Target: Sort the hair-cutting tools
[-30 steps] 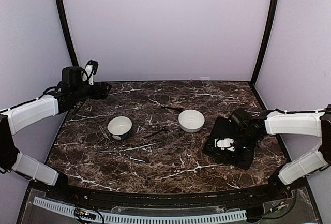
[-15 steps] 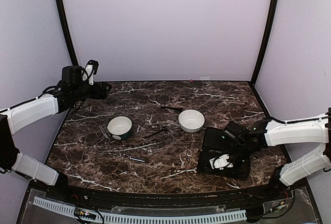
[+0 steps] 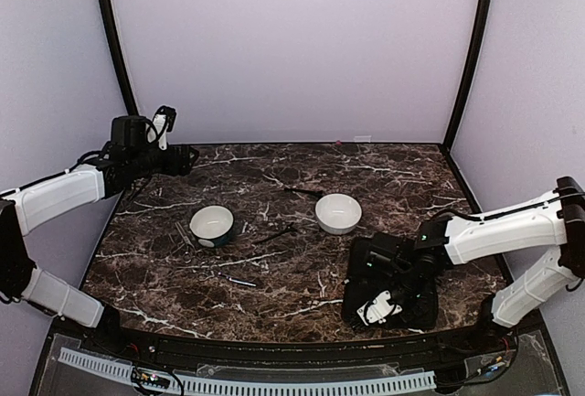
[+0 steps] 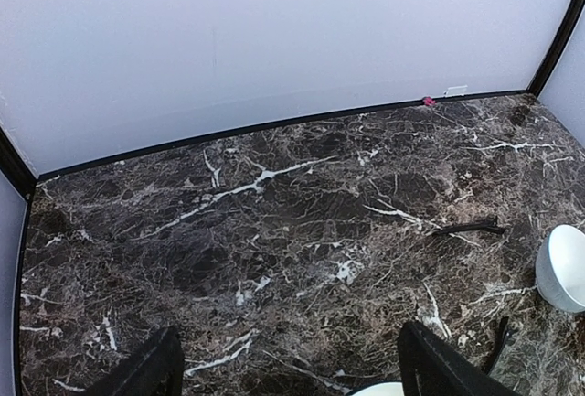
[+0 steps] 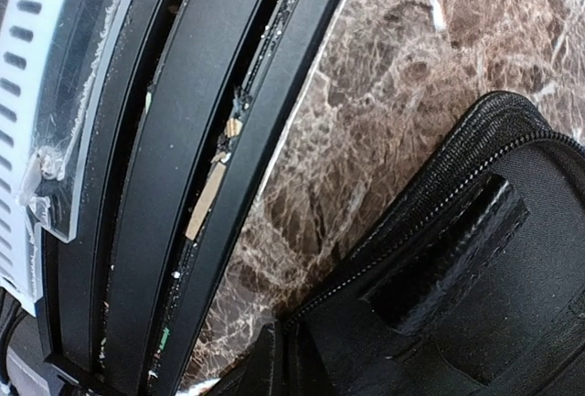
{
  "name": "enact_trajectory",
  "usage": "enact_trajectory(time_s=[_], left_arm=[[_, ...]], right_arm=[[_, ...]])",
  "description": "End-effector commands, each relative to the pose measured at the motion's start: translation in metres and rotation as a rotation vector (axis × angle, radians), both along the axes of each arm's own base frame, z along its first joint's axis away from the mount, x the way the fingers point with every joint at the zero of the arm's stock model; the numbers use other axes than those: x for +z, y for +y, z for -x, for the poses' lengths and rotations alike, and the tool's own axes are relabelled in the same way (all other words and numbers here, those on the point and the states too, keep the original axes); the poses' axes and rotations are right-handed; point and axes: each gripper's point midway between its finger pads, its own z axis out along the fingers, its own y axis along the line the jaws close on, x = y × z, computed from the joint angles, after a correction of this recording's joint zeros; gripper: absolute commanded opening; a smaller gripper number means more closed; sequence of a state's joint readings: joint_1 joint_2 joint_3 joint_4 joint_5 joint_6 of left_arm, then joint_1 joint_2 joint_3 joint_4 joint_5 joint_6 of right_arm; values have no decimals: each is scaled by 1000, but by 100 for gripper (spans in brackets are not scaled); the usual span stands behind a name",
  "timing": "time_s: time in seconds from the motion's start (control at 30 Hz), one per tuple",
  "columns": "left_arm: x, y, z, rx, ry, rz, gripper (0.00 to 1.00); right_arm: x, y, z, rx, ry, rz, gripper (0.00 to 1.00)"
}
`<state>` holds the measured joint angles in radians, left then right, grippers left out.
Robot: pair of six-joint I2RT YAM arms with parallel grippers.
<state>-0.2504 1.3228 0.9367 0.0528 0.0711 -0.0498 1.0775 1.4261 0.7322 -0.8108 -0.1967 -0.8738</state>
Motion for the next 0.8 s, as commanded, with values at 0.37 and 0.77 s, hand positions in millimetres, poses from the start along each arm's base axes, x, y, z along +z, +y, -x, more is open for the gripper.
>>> enact_trajectory(time_s=[0.37, 0.77], left_arm=[[-1, -8, -6, -42, 38, 27, 82], [-9, -13, -7, -59, 80, 29, 81]], right_arm=[[26, 51, -15, 183, -154, -113, 0], [24, 42, -23, 156, -225, -104, 22]])
